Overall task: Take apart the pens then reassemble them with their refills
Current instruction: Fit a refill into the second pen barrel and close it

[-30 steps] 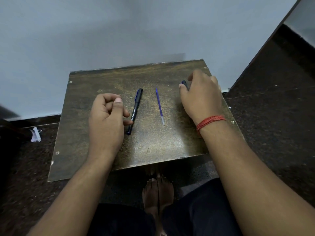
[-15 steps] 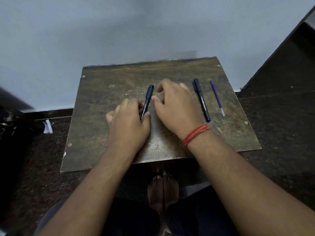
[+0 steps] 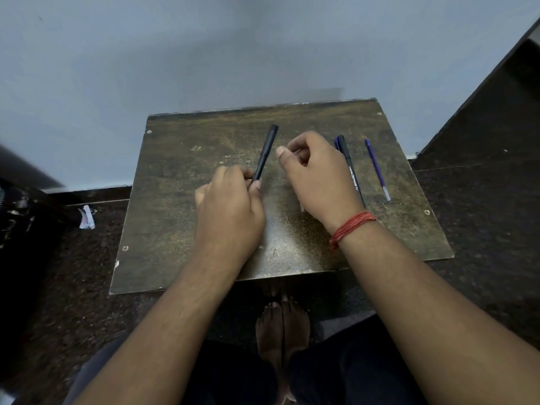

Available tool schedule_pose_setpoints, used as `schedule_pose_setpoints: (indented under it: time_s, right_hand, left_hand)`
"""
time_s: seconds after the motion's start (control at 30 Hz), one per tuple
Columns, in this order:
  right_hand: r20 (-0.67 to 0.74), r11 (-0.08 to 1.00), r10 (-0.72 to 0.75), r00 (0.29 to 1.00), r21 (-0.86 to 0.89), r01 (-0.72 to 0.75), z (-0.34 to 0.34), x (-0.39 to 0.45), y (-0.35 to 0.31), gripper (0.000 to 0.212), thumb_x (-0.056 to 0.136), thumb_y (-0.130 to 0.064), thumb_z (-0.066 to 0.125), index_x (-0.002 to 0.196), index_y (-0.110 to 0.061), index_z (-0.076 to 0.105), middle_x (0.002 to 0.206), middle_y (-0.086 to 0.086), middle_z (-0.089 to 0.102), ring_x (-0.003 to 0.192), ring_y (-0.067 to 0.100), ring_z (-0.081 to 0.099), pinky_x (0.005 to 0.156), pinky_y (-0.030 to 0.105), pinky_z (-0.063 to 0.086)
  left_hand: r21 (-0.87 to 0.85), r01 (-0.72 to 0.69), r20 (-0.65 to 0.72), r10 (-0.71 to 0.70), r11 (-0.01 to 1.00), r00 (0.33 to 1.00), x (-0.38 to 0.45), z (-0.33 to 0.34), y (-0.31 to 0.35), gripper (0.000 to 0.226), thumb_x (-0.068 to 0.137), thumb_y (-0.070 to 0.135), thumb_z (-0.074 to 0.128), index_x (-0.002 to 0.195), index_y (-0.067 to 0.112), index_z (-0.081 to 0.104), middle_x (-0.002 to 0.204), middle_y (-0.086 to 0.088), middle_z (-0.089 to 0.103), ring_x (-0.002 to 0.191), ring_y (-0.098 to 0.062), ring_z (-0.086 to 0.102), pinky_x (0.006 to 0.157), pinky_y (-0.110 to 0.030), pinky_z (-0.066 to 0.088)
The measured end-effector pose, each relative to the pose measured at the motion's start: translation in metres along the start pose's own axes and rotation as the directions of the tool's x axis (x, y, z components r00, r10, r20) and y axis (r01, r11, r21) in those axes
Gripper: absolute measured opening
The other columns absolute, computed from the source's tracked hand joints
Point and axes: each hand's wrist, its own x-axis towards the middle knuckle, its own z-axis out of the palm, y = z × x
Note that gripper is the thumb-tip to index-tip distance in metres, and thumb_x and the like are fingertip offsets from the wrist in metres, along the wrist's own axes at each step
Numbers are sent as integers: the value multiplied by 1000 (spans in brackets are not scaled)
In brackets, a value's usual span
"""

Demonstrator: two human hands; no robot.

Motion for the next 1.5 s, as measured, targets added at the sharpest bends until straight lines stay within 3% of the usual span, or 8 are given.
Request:
schedule_pose_setpoints:
  time_s: [0.17, 0.23, 0.4, 0.53, 0.73, 0.93, 1.1, 1.5]
  right_hand:
    - [30, 957, 144, 989, 252, -147, -2, 4, 2, 23, 95, -39, 63, 87, -18, 63, 72, -6, 62, 61, 2, 54, 58, 23, 46]
    - [77, 915, 173, 982, 357, -189, -3, 4, 3, 19, 95, -33, 65, 83, -18, 65, 75, 0, 67, 64, 7, 58, 60, 30, 48]
    - [232, 850, 103, 967, 484, -207, 2, -2, -4, 6, 94, -17, 67, 89, -15, 64, 71, -1, 64, 59, 4, 57, 56, 19, 43]
    - [261, 852, 73, 963, 486, -196, 6, -4, -5, 8, 92, -14, 69, 95, -9, 64, 74, 5, 59, 60, 7, 53, 59, 25, 45]
    - [328, 766, 55, 943, 592, -251, 7, -3, -2, 5, 90, -13, 70, 92, -11, 66, 85, 11, 62, 77, 21, 58, 60, 28, 45]
    - [311, 703, 23, 950, 670, -237, 7, -1, 2, 5, 86, -12, 70, 87, -12, 64, 78, 6, 59, 67, 12, 54, 58, 25, 42]
    - [323, 680, -38, 946, 702, -212, 4, 1, 5, 5, 83, -12, 68, 86, -11, 64, 78, 8, 58, 65, 11, 54, 59, 26, 43]
    - [311, 682, -157, 937, 720, -124, 0, 4, 11, 8, 81, -6, 63, 88, -10, 62, 76, 0, 60, 69, 11, 53, 62, 23, 44]
  left_hand:
    - [-59, -108, 83, 112, 992, 990, -8, 3, 12, 17, 96, 18, 55, 111, 10, 57, 106, -3, 55, 90, -16, 52, 86, -42, 46]
    - [-116, -112, 96, 123, 987, 988, -7, 3, 11, 16, 96, 16, 56, 111, 10, 56, 107, -2, 52, 89, -15, 53, 79, -33, 47]
    - [-201, -66, 66, 81, 977, 995, -3, 1, 8, 15, 97, 18, 55, 110, 12, 55, 103, 3, 53, 86, -6, 49, 71, -8, 37]
    - [-260, -9, 72, 28, 966, 997, -2, 0, 5, 8, 99, 20, 52, 106, 17, 55, 92, 8, 60, 78, -9, 56, 66, -20, 41]
    - [-324, 36, 88, -8, 945, 996, -3, -2, 10, 6, 100, 24, 52, 97, 22, 56, 76, 15, 62, 69, 5, 57, 56, -10, 37]
    - [-390, 79, 145, -23, 918, 989, -1, -4, 12, 15, 101, 28, 49, 96, 24, 62, 81, 7, 66, 75, -5, 57, 61, -20, 40]
    - [-422, 93, 203, -6, 902, 979, 2, -10, 14, 22, 102, 28, 48, 83, 35, 57, 65, 25, 56, 59, 3, 49, 51, -13, 33]
    - [-565, 146, 325, 57, 812, 944, 9, -8, 4, 19, 100, 31, 45, 91, 22, 59, 49, 20, 46, 45, 1, 39, 50, -28, 28]
